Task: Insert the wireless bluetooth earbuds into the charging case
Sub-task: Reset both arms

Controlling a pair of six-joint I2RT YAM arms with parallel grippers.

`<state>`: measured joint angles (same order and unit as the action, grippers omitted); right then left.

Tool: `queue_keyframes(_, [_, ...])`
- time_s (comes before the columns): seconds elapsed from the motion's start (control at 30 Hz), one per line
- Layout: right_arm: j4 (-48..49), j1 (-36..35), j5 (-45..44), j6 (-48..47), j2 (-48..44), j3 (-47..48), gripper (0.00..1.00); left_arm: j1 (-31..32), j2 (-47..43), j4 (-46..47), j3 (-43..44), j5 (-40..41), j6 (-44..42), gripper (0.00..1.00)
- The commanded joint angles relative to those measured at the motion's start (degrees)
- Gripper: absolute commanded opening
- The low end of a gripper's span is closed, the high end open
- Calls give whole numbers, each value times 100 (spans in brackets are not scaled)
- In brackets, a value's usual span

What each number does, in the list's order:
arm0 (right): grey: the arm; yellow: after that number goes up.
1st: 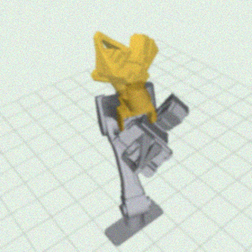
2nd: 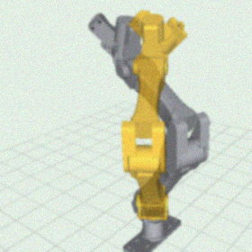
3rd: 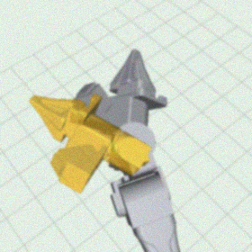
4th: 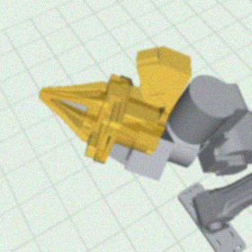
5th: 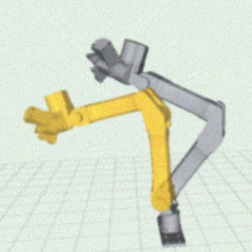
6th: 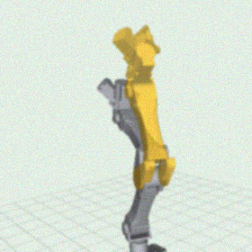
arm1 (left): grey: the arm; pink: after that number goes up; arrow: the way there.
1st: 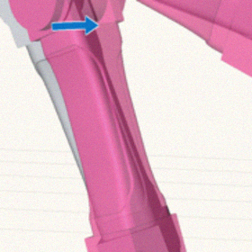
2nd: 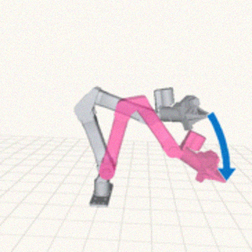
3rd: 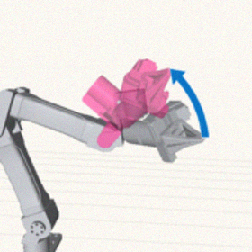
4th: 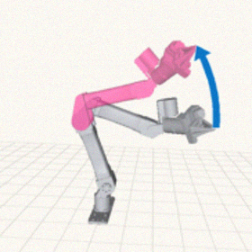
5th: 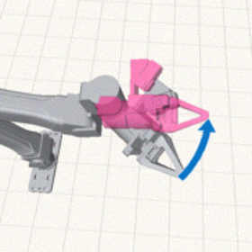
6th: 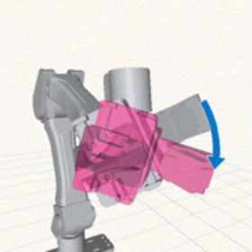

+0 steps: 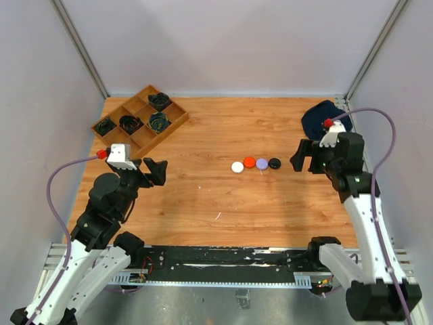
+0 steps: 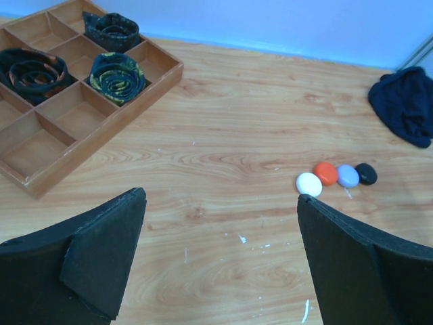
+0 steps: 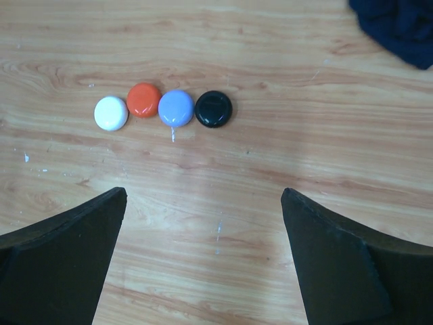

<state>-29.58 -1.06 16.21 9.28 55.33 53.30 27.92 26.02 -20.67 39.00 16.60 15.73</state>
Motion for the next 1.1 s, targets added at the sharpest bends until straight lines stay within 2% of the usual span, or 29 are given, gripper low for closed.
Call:
queue_keyframes(0.0, [-417,-104,-517,-161,-1205,-334,98,-36,-442,-97,46,36,317,99])
queue_keyframes(0.23, [-256,-105,-791,-567,-3077,-900,99,-33,-1090,-251,-126,381,317,99])
queue_keyframes(0.33, [-149,-114,-868,-694,-3592,-1135,99,-36,-1316,-224,-239,451,224,99])
queue_keyframes(0.6, [174,-123,-805,-447,-3688,-1487,99,-38,-1637,-228,-593,391,163,99])
queue_keyframes(1.07, [144,-123,-783,-488,-3697,-1420,99,-37,-1662,-109,-736,302,64,99])
